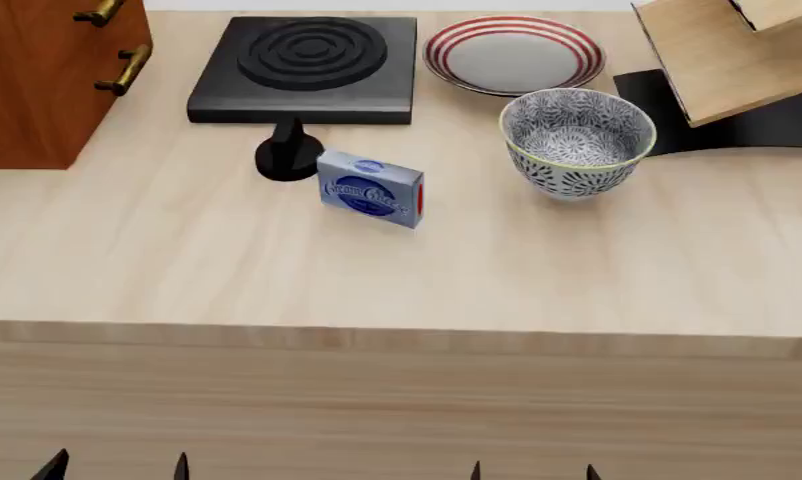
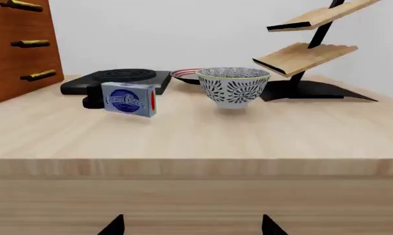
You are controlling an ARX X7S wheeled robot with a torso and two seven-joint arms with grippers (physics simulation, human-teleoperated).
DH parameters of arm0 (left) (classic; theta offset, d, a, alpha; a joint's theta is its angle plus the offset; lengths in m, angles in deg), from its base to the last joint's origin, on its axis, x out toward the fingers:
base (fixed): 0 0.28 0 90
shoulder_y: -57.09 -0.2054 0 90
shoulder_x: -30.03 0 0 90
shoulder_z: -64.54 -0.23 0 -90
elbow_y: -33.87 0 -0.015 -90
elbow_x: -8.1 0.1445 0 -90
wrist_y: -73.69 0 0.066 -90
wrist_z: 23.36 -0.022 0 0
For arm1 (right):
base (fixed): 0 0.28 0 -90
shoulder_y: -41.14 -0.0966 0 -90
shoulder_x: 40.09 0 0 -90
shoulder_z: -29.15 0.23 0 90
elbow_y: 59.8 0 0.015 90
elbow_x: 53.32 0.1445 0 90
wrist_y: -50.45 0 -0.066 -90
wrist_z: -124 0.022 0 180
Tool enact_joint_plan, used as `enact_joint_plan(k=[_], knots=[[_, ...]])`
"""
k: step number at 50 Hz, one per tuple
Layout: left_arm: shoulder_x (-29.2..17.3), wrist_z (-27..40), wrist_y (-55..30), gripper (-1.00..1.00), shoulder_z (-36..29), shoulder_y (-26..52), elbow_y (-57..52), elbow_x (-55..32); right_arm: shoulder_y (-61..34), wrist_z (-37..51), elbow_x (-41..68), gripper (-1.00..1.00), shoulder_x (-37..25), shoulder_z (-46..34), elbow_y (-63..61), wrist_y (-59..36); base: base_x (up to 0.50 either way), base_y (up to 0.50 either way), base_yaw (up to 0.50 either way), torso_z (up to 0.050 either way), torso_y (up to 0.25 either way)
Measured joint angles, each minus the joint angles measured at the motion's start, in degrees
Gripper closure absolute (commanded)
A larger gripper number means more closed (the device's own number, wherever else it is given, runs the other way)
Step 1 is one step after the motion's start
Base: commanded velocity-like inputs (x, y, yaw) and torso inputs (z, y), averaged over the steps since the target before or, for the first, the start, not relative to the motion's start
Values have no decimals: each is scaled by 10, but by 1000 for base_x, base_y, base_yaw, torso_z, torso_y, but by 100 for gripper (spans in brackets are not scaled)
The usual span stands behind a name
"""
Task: Pick up the cream cheese and put it in the bowl.
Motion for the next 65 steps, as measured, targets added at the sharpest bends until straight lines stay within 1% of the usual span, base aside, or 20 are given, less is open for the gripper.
enact_joint_plan(k=[1,13,56,65], knots=[[-1,8,8,-100,-8,-8,-8,8,8,8,-8,-100,-8,-8,-8,8,0,0,0,0,0],[-13,18,5,-100,-18,-2,2,-9,1,17,6,-100,-16,-19,7,9,0,0,0,3,0],[-50,69,13,-100,-61,0,5,-42,-10,58,34,-100,-51,-67,29,15,0,0,0,48,27],[-56,78,21,-100,-68,-2,7,-43,-12,65,36,-100,-56,-75,34,18,40,0,0,4,0]])
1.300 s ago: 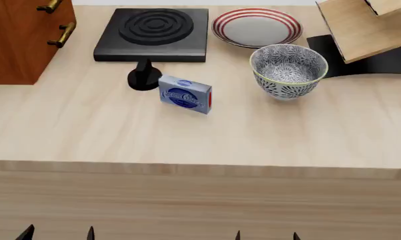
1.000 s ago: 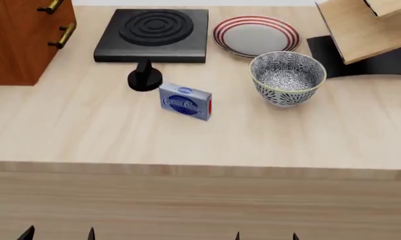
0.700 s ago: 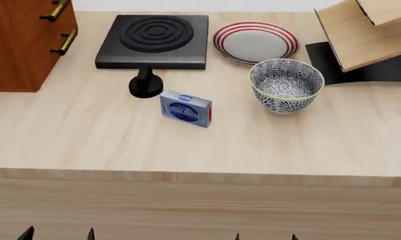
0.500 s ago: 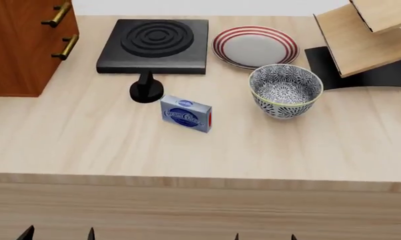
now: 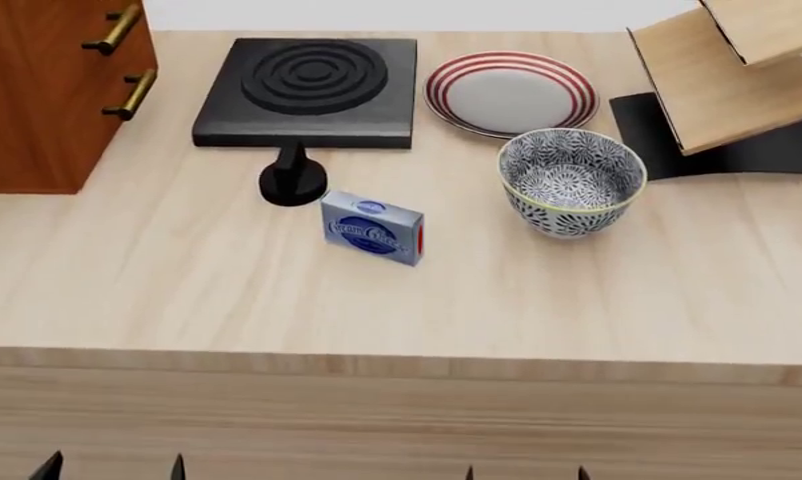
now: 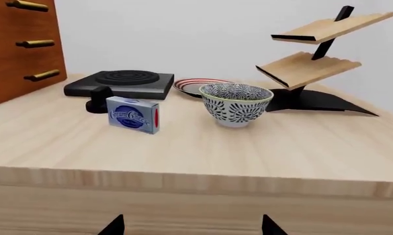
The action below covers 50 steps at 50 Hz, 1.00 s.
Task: Pick up the cream cheese and put it in the bowl.
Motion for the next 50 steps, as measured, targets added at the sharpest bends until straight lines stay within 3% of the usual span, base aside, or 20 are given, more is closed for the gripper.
enact_joint_plan(k=[50], knots=[[-25,30,24,-100,-25,-3,1,-19,-11,26,18,-100,-21,-31,17,13,182,0,0,0,0]])
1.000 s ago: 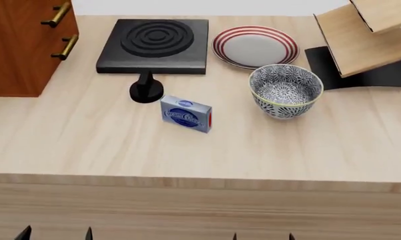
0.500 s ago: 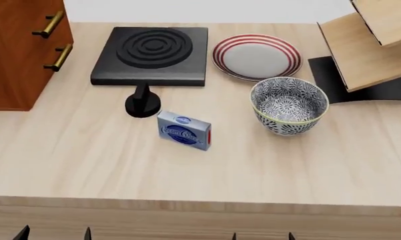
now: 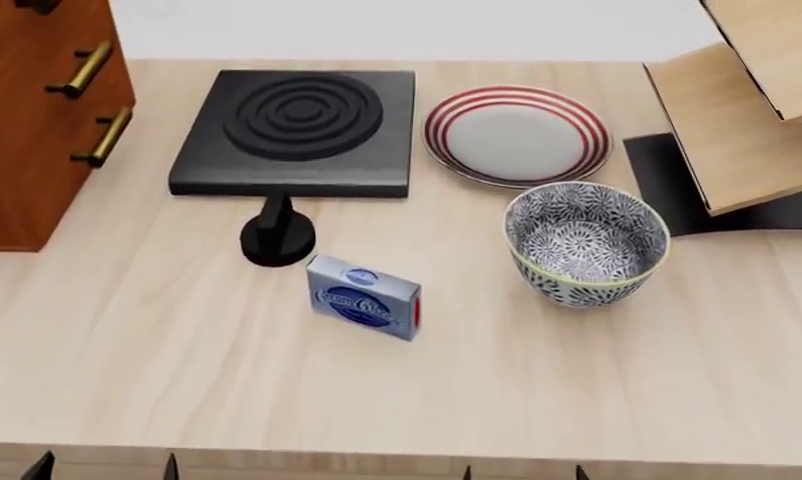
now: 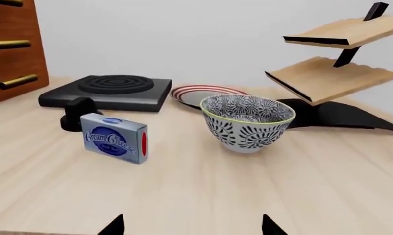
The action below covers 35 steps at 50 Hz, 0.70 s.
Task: Pick up the cream cheese and put it in the bowl.
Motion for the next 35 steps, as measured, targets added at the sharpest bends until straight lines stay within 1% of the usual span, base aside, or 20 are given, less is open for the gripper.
enact_joint_plan(k=[35], knots=[[-14,15,5,-100,-12,-5,-10,-10,-2,17,7,-100,-12,-14,2,5,181,0,0,0,0]])
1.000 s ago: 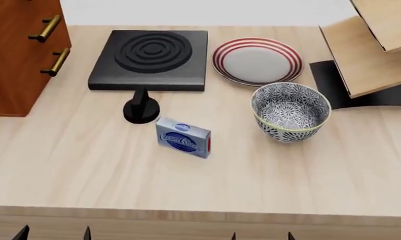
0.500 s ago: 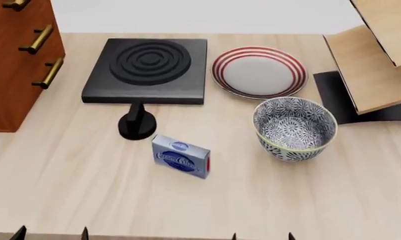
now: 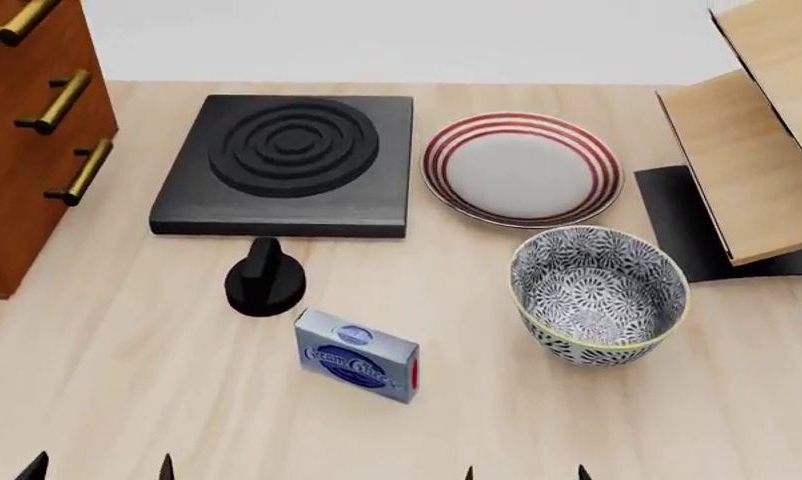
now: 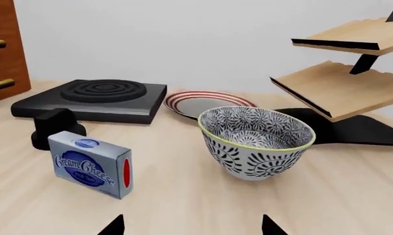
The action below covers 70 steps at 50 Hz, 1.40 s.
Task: Pick up the cream cheese and put it in the bowl.
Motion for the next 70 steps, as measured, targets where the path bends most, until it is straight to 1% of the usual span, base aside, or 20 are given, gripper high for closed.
enact_joint_plan(k=[52,70], knots=[[-15,20,6,-100,-15,-3,-4,-9,-2,19,6,-100,-14,-20,1,7,182,0,0,0,0],[-20,27,6,-100,-20,-5,-8,-12,-2,23,10,-100,-18,-25,3,11,181,63,0,0,1]])
